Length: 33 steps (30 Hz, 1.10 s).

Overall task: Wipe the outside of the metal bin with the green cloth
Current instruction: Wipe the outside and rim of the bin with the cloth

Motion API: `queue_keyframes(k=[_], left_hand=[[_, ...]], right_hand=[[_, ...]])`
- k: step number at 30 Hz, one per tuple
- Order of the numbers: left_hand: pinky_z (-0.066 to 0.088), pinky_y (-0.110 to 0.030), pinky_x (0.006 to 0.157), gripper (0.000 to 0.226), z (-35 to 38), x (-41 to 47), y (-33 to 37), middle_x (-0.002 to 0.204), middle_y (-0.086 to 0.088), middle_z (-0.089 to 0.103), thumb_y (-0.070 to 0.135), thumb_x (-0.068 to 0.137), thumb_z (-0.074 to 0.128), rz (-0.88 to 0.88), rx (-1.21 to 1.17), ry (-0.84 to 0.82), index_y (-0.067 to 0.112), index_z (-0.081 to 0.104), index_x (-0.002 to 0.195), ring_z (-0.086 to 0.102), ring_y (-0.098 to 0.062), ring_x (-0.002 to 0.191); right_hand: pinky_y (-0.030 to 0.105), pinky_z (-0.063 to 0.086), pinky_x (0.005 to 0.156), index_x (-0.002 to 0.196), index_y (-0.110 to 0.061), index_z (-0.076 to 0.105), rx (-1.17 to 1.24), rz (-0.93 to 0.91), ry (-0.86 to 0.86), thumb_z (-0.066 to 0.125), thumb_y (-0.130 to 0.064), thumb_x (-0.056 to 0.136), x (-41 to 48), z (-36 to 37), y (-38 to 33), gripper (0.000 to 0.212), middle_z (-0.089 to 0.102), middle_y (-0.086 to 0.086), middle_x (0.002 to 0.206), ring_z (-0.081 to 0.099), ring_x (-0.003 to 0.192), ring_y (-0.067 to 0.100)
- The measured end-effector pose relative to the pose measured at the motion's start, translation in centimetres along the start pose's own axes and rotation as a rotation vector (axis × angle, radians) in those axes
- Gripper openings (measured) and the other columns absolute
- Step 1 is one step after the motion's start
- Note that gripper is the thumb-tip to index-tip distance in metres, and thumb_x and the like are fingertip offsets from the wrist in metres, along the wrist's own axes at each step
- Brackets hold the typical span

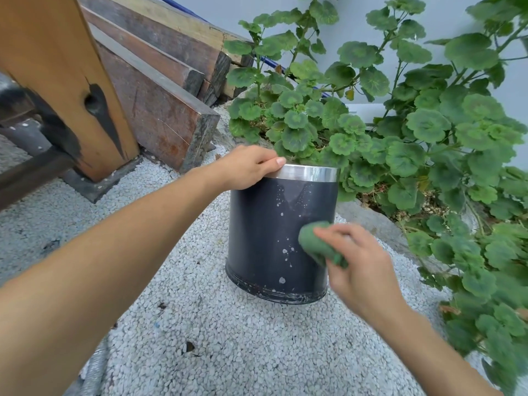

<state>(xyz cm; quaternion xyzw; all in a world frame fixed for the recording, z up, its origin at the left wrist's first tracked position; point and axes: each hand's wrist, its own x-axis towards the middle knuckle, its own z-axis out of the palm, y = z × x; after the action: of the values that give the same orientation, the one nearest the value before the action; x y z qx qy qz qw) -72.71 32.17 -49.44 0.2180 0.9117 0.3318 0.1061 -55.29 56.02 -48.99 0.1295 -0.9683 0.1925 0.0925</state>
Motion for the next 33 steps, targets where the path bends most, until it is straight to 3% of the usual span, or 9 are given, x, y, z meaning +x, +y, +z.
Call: queue_keyframes(k=[3, 6, 10, 14, 18, 21, 25, 29, 33], left_hand=[[0.034, -0.029, 0.067, 0.044, 0.3, -0.2, -0.1, 0.069, 0.005, 0.042, 0.042, 0.109, 0.04, 0.011, 0.006, 0.022, 0.021, 0.041, 0.07, 0.04, -0.015, 0.069], [0.034, -0.029, 0.068, 0.043, 0.3, -0.3, -0.1, 0.071, 0.003, 0.044, 0.041, 0.109, 0.04, 0.013, -0.001, 0.029, 0.017, 0.045, 0.074, 0.041, -0.017, 0.073], [0.033, -0.033, 0.069, 0.042, 0.5, -0.3, -0.3, 0.073, 0.001, 0.046, 0.04, 0.108, 0.042, 0.01, -0.039, 0.043, 0.018, 0.045, 0.073, 0.041, -0.019, 0.075], [0.033, -0.029, 0.065, 0.046, 0.5, 0.1, -0.7, 0.07, 0.001, 0.043, 0.043, 0.107, 0.045, -0.022, -0.073, 0.059, 0.018, 0.044, 0.069, 0.04, -0.017, 0.071], [0.033, -0.018, 0.062, 0.045, 0.3, 0.4, -0.7, 0.07, 0.003, 0.046, 0.045, 0.107, 0.043, -0.051, -0.049, 0.041, 0.019, 0.048, 0.071, 0.042, -0.015, 0.07], [0.03, -0.017, 0.06, 0.048, 0.4, 0.5, -0.8, 0.066, 0.004, 0.041, 0.045, 0.107, 0.043, -0.068, -0.072, 0.035, 0.02, 0.044, 0.066, 0.039, -0.011, 0.065], [0.03, -0.01, 0.055, 0.049, 0.0, 0.4, -0.4, 0.063, 0.006, 0.039, 0.043, 0.108, 0.042, -0.061, -0.05, 0.021, 0.024, 0.04, 0.063, 0.038, -0.011, 0.06], [0.027, -0.018, 0.061, 0.047, 0.1, 0.3, -0.2, 0.067, 0.004, 0.044, 0.045, 0.108, 0.039, -0.064, -0.012, 0.022, 0.024, 0.043, 0.067, 0.041, -0.011, 0.064], [0.029, -0.022, 0.064, 0.046, 0.4, 0.1, -0.2, 0.07, 0.002, 0.047, 0.048, 0.107, 0.04, -0.081, -0.008, 0.04, 0.022, 0.046, 0.07, 0.041, -0.009, 0.067]], right_hand=[[0.046, 0.056, 0.076, 0.112, -0.009, 0.075, -0.069, -0.077, 0.16, 0.073, 0.009, 0.068, 4.8, -1.8, -0.6, 0.048, 0.067, 0.015, 0.109, 0.064, 0.092, 0.036], [0.045, 0.055, 0.072, 0.114, -0.012, 0.074, -0.166, -0.125, 0.197, 0.067, 0.005, 0.071, 8.7, -2.7, -1.7, 0.047, 0.065, 0.013, 0.109, 0.06, 0.093, 0.038], [0.033, 0.045, 0.064, 0.109, -0.015, 0.074, -0.307, -0.129, 0.1, 0.063, 0.002, 0.072, 10.7, -1.8, -2.5, 0.042, 0.062, 0.008, 0.106, 0.055, 0.092, 0.036], [0.03, 0.038, 0.06, 0.102, -0.012, 0.074, -0.337, -0.129, 0.072, 0.065, 0.003, 0.066, 9.2, -0.4, -2.3, 0.04, 0.062, 0.008, 0.1, 0.054, 0.085, 0.035], [0.031, 0.045, 0.059, 0.102, -0.012, 0.074, -0.302, -0.105, -0.011, 0.069, 0.005, 0.061, 5.8, 1.1, -1.8, 0.045, 0.062, 0.008, 0.099, 0.054, 0.083, 0.033], [0.026, 0.04, 0.061, 0.103, -0.013, 0.075, -0.297, -0.087, -0.128, 0.078, 0.003, 0.055, 2.7, 2.3, -1.9, 0.051, 0.063, 0.007, 0.098, 0.056, 0.082, 0.028], [0.033, 0.056, 0.063, 0.107, -0.013, 0.074, -0.282, -0.055, -0.279, 0.085, -0.003, 0.05, -1.0, 3.7, -2.1, 0.059, 0.063, 0.005, 0.099, 0.058, 0.085, 0.025], [0.028, 0.057, 0.058, 0.099, -0.014, 0.077, -0.303, -0.068, -0.398, 0.088, -0.01, 0.041, -3.6, 4.8, -2.4, 0.059, 0.063, 0.002, 0.091, 0.06, 0.079, 0.02], [0.028, 0.056, 0.054, 0.098, -0.016, 0.076, -0.349, -0.086, -0.485, 0.082, -0.015, 0.045, -5.0, 5.3, -2.5, 0.053, 0.062, 0.002, 0.093, 0.06, 0.079, 0.021]])
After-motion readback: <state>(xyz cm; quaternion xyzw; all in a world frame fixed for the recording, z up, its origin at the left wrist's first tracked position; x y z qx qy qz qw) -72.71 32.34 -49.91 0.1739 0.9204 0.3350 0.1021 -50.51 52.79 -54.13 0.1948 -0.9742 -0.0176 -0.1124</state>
